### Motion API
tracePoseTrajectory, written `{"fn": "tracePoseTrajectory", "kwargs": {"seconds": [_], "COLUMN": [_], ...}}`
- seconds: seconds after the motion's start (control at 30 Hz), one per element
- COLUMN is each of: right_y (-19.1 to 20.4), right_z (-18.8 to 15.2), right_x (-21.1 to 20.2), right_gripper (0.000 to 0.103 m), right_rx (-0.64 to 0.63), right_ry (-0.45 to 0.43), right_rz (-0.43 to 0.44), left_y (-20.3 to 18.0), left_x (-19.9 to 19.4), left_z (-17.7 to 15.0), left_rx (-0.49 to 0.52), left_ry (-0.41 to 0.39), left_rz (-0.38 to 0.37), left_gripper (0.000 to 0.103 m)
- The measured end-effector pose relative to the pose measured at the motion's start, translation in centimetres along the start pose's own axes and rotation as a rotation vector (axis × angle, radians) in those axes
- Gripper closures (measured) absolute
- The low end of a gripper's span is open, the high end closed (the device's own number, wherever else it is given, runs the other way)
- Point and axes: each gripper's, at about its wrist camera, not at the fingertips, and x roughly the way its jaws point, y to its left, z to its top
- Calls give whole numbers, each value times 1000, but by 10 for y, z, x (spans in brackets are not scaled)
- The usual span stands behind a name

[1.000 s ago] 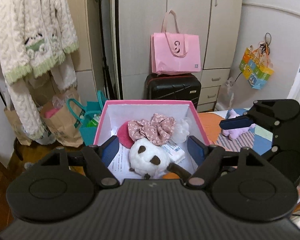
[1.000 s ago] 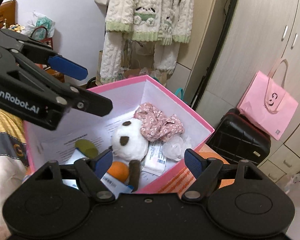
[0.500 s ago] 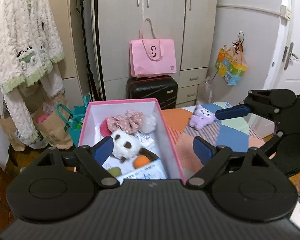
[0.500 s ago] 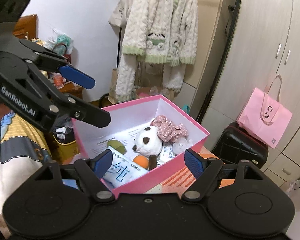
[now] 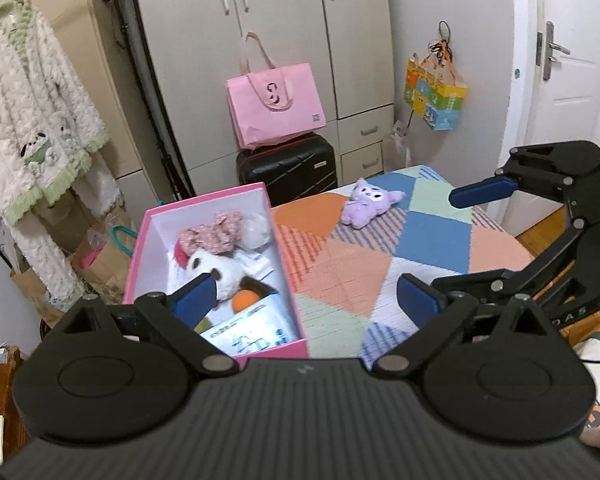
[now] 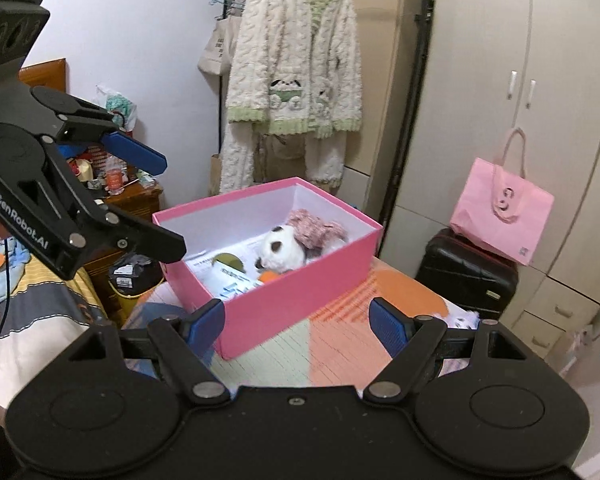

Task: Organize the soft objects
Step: 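Move both tools from the box toward the purple plush toy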

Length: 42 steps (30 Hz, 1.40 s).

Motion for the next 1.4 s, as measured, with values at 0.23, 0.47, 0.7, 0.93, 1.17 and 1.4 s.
{"fn": "tracePoseTrajectory", "kwargs": {"seconds": [0.23,0.47,0.7,0.93,1.17,1.4], "right_y": [-24,-51,-82,-111,-150,-189], "right_z": [-25,-41,-70,-77,-81,-86], "right_x": [-8,4,55,101,151,192], "right_gripper": [14,12,12,12,12,12], "right_rx": [-1,-21,-6,-36,-50,-36], "right_ry": [-69,-110,-73,-35,-52,1], "right_rz": [-33,-56,-90,-77,-181,-97], "left_y": [-22,-38,-47,-50,-39,-45], "left_x": [26,69,124,180,236,286], "left_z": [11,22,17,14,12,21], "left_rx": [-74,-120,-177,-227,-342,-394], "left_ry": [-45,-78,-73,-68,-87,-51], "left_rz": [-141,-194,-220,-201,-181,-78], "left_gripper": [5,5,5,6,7,9]}}
